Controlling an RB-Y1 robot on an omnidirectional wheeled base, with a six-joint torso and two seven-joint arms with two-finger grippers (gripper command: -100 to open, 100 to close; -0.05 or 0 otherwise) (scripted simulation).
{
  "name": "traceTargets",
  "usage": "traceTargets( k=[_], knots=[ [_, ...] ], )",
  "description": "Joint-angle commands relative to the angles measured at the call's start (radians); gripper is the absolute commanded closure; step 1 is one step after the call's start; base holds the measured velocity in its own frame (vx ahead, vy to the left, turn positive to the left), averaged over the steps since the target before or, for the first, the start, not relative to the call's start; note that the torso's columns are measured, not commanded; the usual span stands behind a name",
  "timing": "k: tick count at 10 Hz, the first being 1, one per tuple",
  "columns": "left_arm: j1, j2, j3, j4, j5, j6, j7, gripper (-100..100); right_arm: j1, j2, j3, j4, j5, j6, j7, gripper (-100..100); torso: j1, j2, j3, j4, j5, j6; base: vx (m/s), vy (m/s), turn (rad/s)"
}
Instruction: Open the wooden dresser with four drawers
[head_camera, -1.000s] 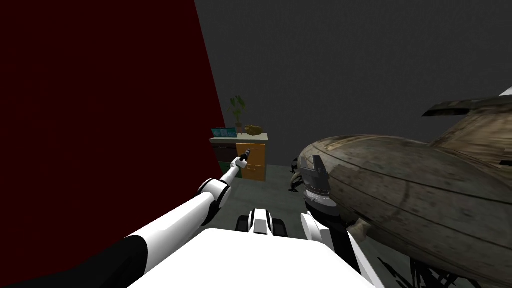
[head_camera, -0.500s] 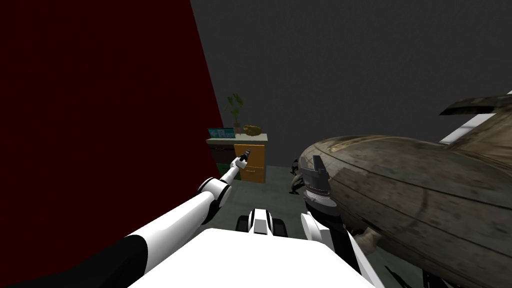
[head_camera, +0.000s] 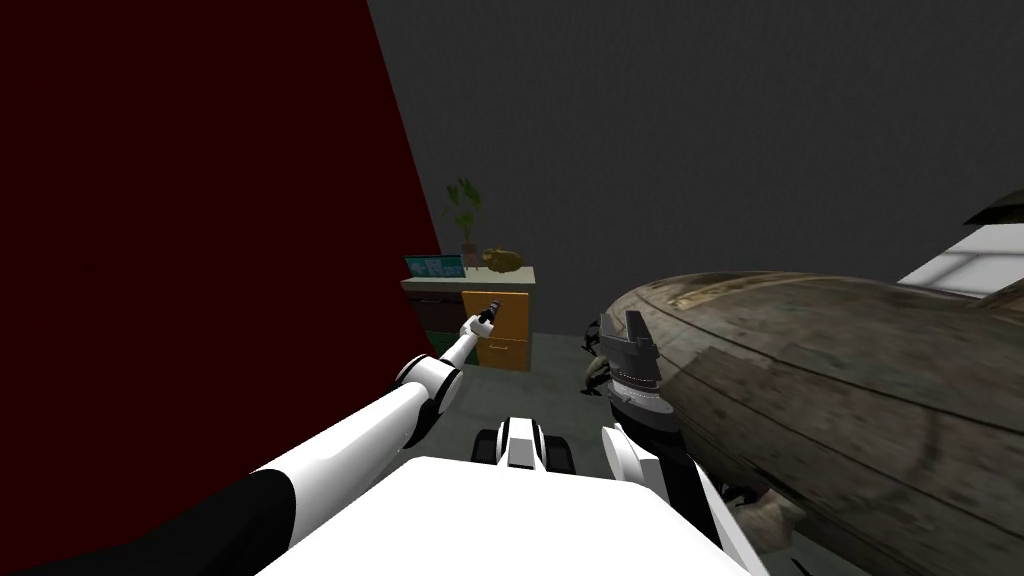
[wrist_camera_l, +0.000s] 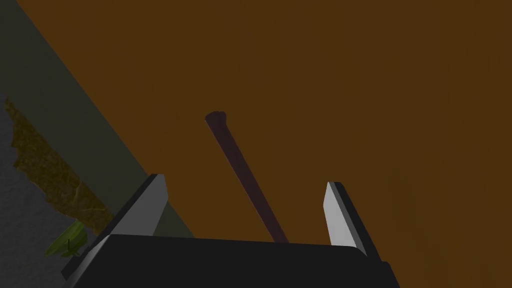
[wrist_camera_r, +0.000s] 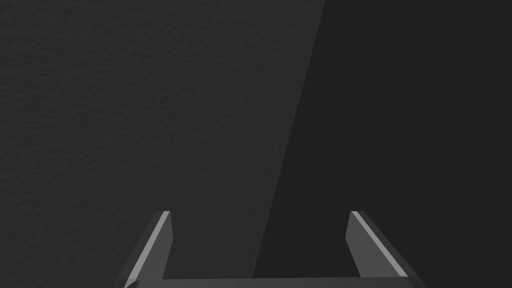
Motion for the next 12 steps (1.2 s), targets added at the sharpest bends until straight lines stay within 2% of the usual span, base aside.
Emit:
traceTargets(
  k=[1, 6, 7, 12],
  knots=[
    [-0.004, -0.002, -0.003, -0.001, 0.000, 0.004, 0.001, 100, 0.000, 0.000, 0.000, 0.000, 0.000, 0.000, 0.000, 0, 0.001, 0.000, 0.000, 0.000, 0.000, 0.000, -0.105, -0.014, 0.036],
    [-0.010, -0.008, -0.007, -0.006, 0.001, 0.013, 0.002, 100, -0.001, 0.000, 0.000, 0.000, 0.000, 0.000, 0.000, 0, 0.001, -0.004, -0.003, -0.001, 0.001, 0.000, -0.176, 0.026, 0.012],
    [-0.010, -0.005, -0.006, 0.000, 0.001, 0.021, 0.002, -100, 0.000, 0.000, 0.000, 0.000, 0.000, 0.000, 0.000, 0, -0.001, -0.011, -0.006, -0.003, 0.000, 0.000, 0.076, 0.006, -0.025],
    [-0.009, -0.003, -0.002, 0.005, 0.001, 0.036, 0.001, -100, 0.000, 0.000, 0.000, 0.000, 0.000, 0.000, 0.000, 0, 0.000, -0.002, -0.001, 0.000, 0.000, 0.000, 0.146, -0.021, -0.015]
  ],
)
